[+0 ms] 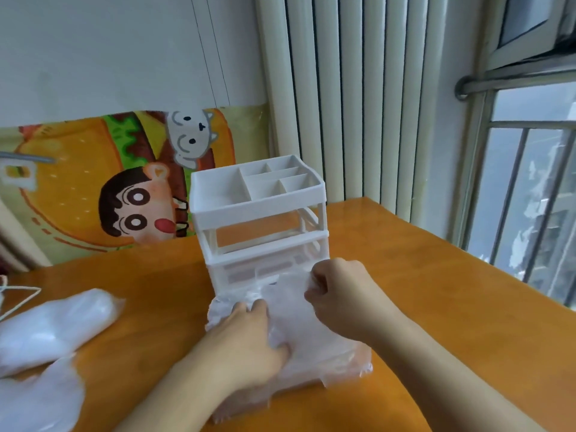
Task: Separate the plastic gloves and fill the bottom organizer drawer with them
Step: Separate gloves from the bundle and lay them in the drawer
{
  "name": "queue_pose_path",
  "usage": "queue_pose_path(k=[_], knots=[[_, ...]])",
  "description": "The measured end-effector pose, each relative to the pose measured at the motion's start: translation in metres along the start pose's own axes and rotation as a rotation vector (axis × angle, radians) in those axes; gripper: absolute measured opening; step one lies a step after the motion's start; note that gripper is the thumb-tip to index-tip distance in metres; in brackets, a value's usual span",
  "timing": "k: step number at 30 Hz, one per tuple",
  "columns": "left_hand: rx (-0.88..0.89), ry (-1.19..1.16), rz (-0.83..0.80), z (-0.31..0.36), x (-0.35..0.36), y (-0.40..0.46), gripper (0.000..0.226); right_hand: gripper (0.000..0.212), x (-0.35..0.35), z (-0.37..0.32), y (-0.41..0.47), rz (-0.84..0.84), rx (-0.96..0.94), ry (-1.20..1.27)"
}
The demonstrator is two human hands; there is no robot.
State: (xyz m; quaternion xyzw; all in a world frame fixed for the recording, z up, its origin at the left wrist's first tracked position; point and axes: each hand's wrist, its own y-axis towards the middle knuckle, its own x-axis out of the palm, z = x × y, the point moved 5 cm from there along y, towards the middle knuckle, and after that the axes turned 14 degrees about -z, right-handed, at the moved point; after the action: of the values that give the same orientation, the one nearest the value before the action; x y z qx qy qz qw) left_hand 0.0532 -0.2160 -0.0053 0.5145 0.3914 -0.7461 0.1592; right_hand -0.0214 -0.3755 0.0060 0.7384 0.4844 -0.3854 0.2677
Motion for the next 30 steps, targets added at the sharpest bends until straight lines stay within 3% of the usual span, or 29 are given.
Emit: queue_pose_path(k=[4, 6, 8, 10, 13, 15, 17, 19, 24, 30], knots=[[-0.031, -0.038, -0.089, 0.002, 0.000, 0.010, 0.088, 0.022, -0.005, -0.002, -0.001, 0.060, 0.105, -0.308], [-0.068, -0.047, -0.122, 0.004, 0.001, 0.014, 0.095, 0.021, -0.003, 0.002, -0.001, 0.026, 0.167, -0.319], [-0.101, -0.061, -0.127, 0.006, 0.003, 0.016, 0.102, 0.033, -0.002, 0.002, 0.000, 0.014, 0.207, -0.262], [-0.101, -0.050, -0.121, 0.012, 0.004, 0.013, 0.109, 0.043, -0.007, -0.008, -0.004, 0.077, 0.153, -0.232], [-0.102, -0.009, -0.098, 0.011, 0.012, 0.026, 0.097, 0.022, -0.011, -0.042, -0.020, 0.107, -0.068, -0.101], [-0.103, 0.001, -0.099, 0.013, 0.011, 0.021, 0.085, 0.018, 0.006, -0.054, -0.025, -0.076, -0.067, -0.082], [-0.103, -0.031, -0.106, 0.012, 0.011, 0.018, 0.077, 0.031, 0.028, -0.048, -0.022, -0.309, 0.068, -0.118], [-0.102, -0.119, -0.102, 0.009, 0.012, 0.018, 0.082, 0.043, 0.037, -0.036, -0.017, -0.439, 0.157, -0.177], [-0.092, -0.279, -0.095, 0.004, 0.011, 0.020, 0.098, 0.084, 0.038, -0.020, -0.008, -0.587, 0.189, -0.275], [-0.175, -0.383, -0.156, -0.003, -0.006, 0.015, 0.097, 0.102, 0.035, -0.022, 0.000, -0.667, 0.175, -0.368]])
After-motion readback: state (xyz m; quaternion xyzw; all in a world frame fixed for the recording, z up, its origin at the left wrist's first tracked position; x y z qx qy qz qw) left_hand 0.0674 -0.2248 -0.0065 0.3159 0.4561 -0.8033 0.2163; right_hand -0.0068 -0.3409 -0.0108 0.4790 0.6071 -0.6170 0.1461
